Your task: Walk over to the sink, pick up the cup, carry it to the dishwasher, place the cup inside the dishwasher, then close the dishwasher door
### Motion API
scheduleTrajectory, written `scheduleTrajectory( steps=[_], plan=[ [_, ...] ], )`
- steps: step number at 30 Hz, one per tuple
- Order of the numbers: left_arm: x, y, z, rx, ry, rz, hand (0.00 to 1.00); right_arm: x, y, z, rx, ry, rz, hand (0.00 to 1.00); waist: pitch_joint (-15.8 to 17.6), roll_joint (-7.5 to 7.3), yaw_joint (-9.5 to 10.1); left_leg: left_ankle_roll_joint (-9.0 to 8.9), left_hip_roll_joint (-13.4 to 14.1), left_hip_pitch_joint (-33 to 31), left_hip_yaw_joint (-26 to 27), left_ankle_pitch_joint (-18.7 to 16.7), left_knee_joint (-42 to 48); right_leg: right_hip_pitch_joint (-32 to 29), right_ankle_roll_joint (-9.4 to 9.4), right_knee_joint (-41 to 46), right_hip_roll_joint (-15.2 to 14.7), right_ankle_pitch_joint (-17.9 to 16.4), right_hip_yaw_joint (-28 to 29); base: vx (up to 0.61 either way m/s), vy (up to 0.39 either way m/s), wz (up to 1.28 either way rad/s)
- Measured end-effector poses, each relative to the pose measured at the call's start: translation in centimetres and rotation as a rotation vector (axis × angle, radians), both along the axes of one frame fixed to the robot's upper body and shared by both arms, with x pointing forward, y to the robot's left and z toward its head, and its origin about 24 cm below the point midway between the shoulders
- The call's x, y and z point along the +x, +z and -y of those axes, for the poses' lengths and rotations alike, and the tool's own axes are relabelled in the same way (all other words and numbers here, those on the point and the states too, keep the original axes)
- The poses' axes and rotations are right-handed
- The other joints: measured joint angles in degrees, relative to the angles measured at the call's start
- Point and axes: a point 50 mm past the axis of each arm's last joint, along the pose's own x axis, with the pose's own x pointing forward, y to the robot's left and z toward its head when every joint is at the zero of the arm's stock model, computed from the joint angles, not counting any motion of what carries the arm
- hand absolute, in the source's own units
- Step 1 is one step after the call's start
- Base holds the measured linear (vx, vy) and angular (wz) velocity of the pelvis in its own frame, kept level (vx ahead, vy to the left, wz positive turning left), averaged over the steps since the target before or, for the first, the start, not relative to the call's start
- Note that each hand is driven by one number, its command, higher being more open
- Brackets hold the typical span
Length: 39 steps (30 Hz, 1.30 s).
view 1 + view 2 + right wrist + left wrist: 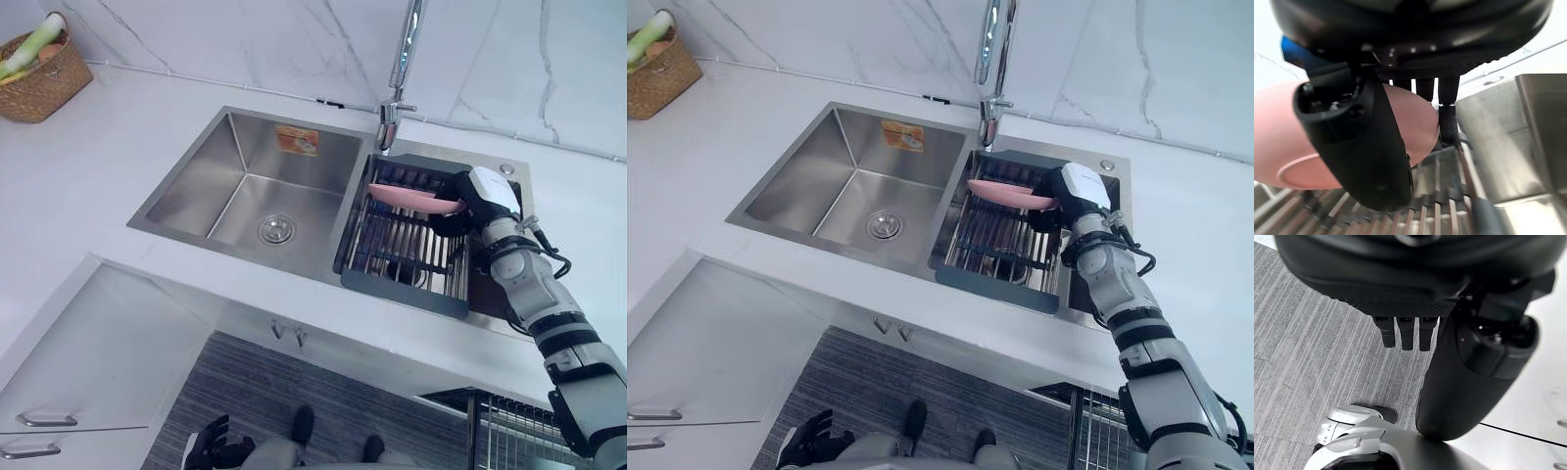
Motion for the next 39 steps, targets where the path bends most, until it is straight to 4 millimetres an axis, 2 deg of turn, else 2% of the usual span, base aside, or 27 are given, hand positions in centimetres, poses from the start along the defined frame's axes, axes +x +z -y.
scheduleTrajectory(
  steps=[4, 8, 11, 16, 21, 23, 28, 30, 31, 35, 37, 39],
  plan=[
    [0.3, 0.1, 0.1, -0.001, 0.000, 0.011, 0.90, -1.9, 0.9, -1.3, 0.045, 0.083, 0.085, 0.30, 0.02, -0.03, -0.92, -0.10, -0.21, 0.67, 0.21, -0.09, 0.23, 0.75, 0.00, 0.00, -0.22, 0.00, 0.24, 0.01, 0.003, -0.02],
    [0.3, 0.1, 0.0, 0.000, 0.002, 0.011, 0.90, -3.5, 2.9, -1.8, 0.140, 0.105, 0.223, 0.30, 0.04, -0.07, -1.22, 0.03, 0.28, 2.42, 1.60, -0.84, -0.20, 1.61, -0.04, 0.00, -0.09, -0.03, 1.79, -0.02, 0.012, -0.20],
    [-0.1, 0.0, -0.1, -0.006, 0.020, -0.006, 0.90, -5.6, 5.0, -1.9, 0.170, 0.129, 0.363, 0.30, -0.02, -0.23, -1.48, -0.09, 0.97, 3.82, 3.97, -1.60, -1.26, 1.41, -0.28, 0.08, 0.37, -0.22, 4.24, -0.05, 0.011, -0.38],
    [-0.6, -0.2, -0.5, 0.002, 0.022, -0.033, 0.90, -8.1, 6.5, -2.2, 0.181, 0.155, 0.484, 0.30, -0.29, -0.56, -2.93, -0.35, 2.02, 4.75, 8.73, -2.05, -1.89, -0.56, -0.63, 0.15, 1.34, -0.33, 9.20, -0.04, 0.002, -0.56],
    [-0.5, -0.3, -0.8, 0.008, 0.020, -0.043, 0.90, -10.0, 5.9, -0.5, 0.215, 0.056, 0.518, 0.30, -1.35, -1.28, -4.35, -0.43, 3.37, 5.45, 16.30, -3.54, -1.31, -2.88, -0.62, -0.26, 3.10, 1.39, 16.49, 0.00, -0.002, -0.82],
    [-0.3, -0.3, -0.8, 0.009, 0.020, -0.042, 0.90, -10.8, 5.4, 0.4, 0.225, 0.002, 0.520, 0.30, -1.40, -1.34, -5.78, -0.48, 3.82, 5.42, 19.67, -4.73, -0.10, -3.83, -0.39, -0.29, 3.81, 2.69, 19.69, 0.03, 0.009, -0.90],
    [0.2, -0.3, -0.4, -0.006, 0.034, -0.024, 0.90, -13.2, 2.6, 2.7, 0.282, -0.182, 0.469, 0.30, -1.71, -0.82, -8.35, -0.48, 5.49, 4.09, 30.02, -10.94, 7.61, -6.60, 0.34, 0.38, 5.66, 3.77, 29.07, 0.01, 0.029, -1.12],
    [0.3, -0.3, -0.3, -0.009, 0.036, -0.020, 0.90, -13.9, 1.6, 3.1, 0.296, -0.236, 0.441, 0.30, -1.81, -0.51, -8.77, -0.52, 6.06, 3.71, 33.05, -12.17, 9.30, -7.85, 0.50, 1.13, 6.24, 3.91, 31.10, -0.01, 0.047, -0.97],
    [0.4, -0.3, -0.2, -0.012, 0.044, -0.014, 0.90, -15.0, 0.5, 3.4, 0.307, -0.291, 0.402, 0.30, -1.98, -0.11, -9.31, -0.72, 6.48, 3.37, 35.18, -12.74, 11.11, -8.61, 0.63, 2.04, 6.51, 3.98, 32.11, -0.01, 0.037, -0.87],
    [0.3, -0.5, 0.1, -0.019, 0.090, -0.021, 0.90, -16.3, -0.8, 3.5, 0.300, -0.349, 0.345, 0.30, -1.46, 1.10, -9.09, -0.83, 8.12, 2.72, 39.80, -15.22, 14.77, -11.56, 0.56, 5.41, 7.74, 3.82, 32.13, -0.03, 0.009, -0.68],
    [0.9, -0.4, 0.2, -0.014, 0.092, -0.009, 0.90, -17.1, -1.3, 3.6, 0.283, -0.379, 0.323, 0.30, -0.92, 1.74, -9.05, -0.83, 9.19, 1.35, 41.35, -17.60, 17.03, -14.14, -0.09, 8.20, 7.62, 1.97, 29.29, -0.07, -0.030, -0.23],
    [1.1, -0.4, 0.3, -0.017, 0.094, -0.009, 0.90, -17.7, -1.9, 3.7, 0.281, -0.395, 0.293, 0.30, -0.53, 2.04, -8.69, -0.99, 9.57, 1.27, 41.78, -18.41, 18.26, -14.83, -0.24, 9.74, 7.37, 1.58, 27.99, -0.06, -0.021, -0.13]
  ],
)
